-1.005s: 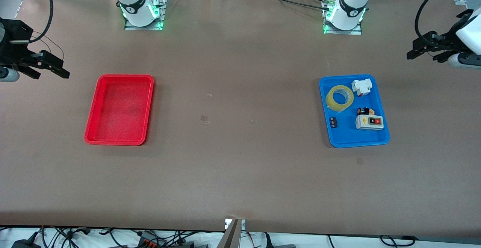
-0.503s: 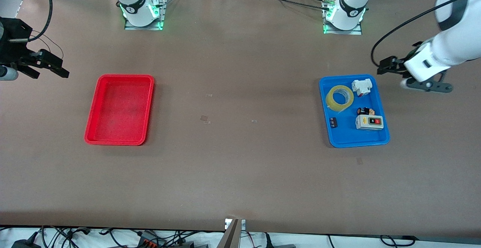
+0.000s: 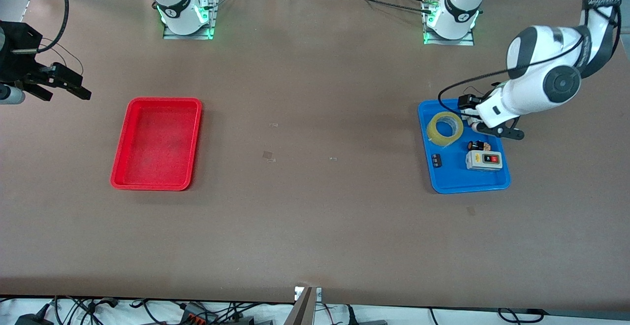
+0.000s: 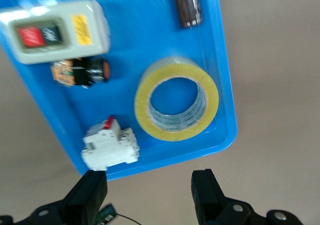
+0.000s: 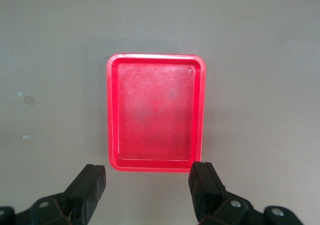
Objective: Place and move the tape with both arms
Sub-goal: 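Lower the left gripper and grasp the tape roll's rim, then carry the tape to mid-table with the left gripper while the right gripper approaches, then set the tape down, release it, and grasp it with the right gripper, then carry the tape toward the red tray with the right gripper, then lower the tape into the red tray and open the right gripper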
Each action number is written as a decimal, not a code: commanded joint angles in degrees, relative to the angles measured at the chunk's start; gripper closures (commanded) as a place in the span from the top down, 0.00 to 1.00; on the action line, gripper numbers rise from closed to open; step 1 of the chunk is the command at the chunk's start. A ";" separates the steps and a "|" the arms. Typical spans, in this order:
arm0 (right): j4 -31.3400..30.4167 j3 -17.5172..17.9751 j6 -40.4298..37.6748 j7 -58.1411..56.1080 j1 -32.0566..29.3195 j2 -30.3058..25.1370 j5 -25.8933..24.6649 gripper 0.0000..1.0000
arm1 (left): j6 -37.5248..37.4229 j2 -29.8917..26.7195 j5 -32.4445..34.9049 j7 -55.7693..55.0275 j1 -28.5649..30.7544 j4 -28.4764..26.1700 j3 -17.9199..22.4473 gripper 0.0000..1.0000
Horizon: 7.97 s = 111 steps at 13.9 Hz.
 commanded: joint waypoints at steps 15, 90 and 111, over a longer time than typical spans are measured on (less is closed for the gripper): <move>0.86 0.69 -0.73 -0.38 -0.63 0.54 0.74 1.00 | 6.45 13.23 -2.23 -0.34 0.34 1.69 -0.18 0.83; 6.49 0.07 34.08 30.73 38.57 42.45 1.79 0.99 | -28.00 -9.35 -1.35 -6.87 5.25 26.56 2.19 1.00; -5.61 -1.34 14.20 8.85 6.94 21.82 -3.36 0.00 | -27.65 -7.07 3.13 -0.17 -0.45 36.76 6.77 1.00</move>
